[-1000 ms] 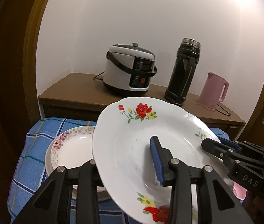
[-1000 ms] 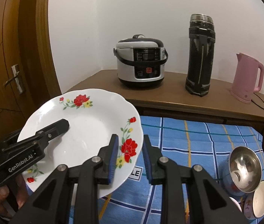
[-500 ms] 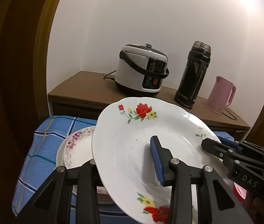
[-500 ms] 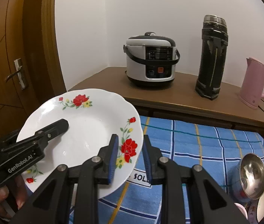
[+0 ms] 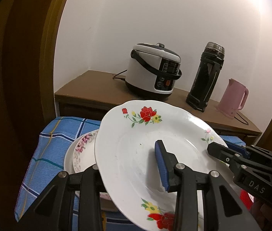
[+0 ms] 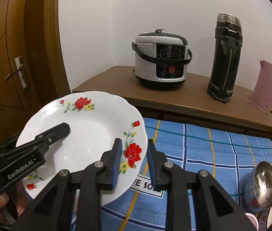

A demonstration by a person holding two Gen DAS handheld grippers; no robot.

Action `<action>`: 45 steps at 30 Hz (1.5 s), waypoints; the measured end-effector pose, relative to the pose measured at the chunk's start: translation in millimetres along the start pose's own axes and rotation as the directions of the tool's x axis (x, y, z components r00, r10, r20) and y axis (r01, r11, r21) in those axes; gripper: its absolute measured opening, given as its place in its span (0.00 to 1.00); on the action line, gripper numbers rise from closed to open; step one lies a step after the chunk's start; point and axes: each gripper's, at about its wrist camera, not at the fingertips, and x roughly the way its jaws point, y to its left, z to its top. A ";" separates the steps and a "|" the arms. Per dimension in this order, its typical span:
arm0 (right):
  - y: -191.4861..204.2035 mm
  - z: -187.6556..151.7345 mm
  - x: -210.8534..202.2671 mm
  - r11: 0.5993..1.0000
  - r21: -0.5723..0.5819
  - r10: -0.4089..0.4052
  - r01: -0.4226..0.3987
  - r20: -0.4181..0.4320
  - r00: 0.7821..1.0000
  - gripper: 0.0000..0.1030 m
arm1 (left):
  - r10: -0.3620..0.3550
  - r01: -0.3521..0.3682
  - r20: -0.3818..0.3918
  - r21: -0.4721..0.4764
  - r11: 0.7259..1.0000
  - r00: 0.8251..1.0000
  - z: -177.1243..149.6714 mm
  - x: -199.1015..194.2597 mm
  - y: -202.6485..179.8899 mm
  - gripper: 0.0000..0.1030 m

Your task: Organize plates and bowls

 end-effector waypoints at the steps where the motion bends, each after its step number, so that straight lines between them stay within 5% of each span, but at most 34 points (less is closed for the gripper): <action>1: 0.5 0.0 1.1 1.000 0.000 0.001 -0.001 -0.002 1.000 0.25 | 0.003 -0.003 -0.002 0.000 1.000 1.000 0.0 0.6 0.1 0.38; 45: 13.0 9.9 38.9 0.999 -0.043 0.011 -0.015 -0.081 0.997 0.26 | 0.051 -0.054 -0.056 -0.063 0.997 0.997 -1.2 27.4 46.9 0.38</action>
